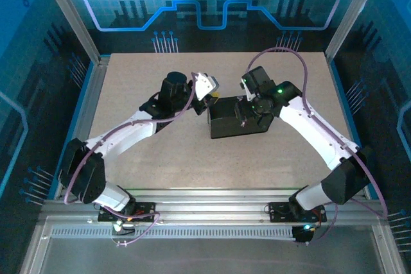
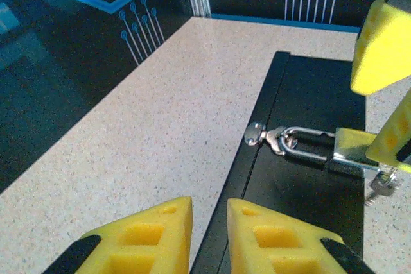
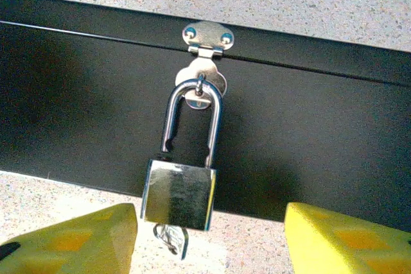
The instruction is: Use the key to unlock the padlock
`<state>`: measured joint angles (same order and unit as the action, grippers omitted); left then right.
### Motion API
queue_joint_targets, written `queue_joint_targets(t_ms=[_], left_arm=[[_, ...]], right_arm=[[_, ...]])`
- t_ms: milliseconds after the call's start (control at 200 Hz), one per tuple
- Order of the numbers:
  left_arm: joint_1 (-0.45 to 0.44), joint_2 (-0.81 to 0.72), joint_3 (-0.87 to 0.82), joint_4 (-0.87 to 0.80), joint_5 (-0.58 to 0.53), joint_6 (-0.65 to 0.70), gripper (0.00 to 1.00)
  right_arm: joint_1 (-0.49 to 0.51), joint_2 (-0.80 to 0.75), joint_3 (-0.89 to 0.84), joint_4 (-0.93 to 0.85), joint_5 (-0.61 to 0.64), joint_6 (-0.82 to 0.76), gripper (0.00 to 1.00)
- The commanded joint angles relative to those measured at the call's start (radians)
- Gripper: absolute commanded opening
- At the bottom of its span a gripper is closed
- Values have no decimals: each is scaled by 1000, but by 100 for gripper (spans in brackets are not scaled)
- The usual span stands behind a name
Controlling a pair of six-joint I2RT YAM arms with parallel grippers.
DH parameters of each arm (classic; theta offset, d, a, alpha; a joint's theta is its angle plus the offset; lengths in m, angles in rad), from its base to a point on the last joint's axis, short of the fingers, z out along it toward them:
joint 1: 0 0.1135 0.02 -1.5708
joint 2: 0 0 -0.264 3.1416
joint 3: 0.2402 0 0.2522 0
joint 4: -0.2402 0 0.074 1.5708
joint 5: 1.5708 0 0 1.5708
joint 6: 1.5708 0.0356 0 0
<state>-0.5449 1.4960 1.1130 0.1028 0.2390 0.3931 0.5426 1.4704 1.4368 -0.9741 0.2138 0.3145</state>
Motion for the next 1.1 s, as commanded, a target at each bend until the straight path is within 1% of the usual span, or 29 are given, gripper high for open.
queue_joint_targets(t_ms=[0,270,415,485,565,680,710,765,840,995,1095], left_arm=[[9,7,27,-23,-13,-25,22],[11,22,30,-26,-12,-28,22],[11,21,31,-30,-18,-30,22],[13,19,30,-32,-20,-27,22],[14,14,26,-32,-22,-25,22],[15,10,24,-34,-30,-28,22],[15,9,23,-35,-31,-30,22],[15,9,27,-38,-30,-33,22],[15,9,30,-41,-32,-40,22],[15,8,32,-40,-15,-58,22],[14,10,37,-40,-6,-66,21]], right_arm=[[17,15,-22,43,17,-22,63],[17,27,-17,90,-44,11,62],[11,62,-21,60,-40,29,58],[2,60,-44,69,-61,39,55],[-8,59,-58,74,-84,48,47],[-36,41,-72,82,-130,79,27],[-52,29,-76,88,-161,91,24],[-88,8,-84,108,-230,111,21],[-170,-22,-101,146,-395,149,18],[-328,-53,-151,256,-756,233,17],[-382,-43,-161,291,-887,263,17]])
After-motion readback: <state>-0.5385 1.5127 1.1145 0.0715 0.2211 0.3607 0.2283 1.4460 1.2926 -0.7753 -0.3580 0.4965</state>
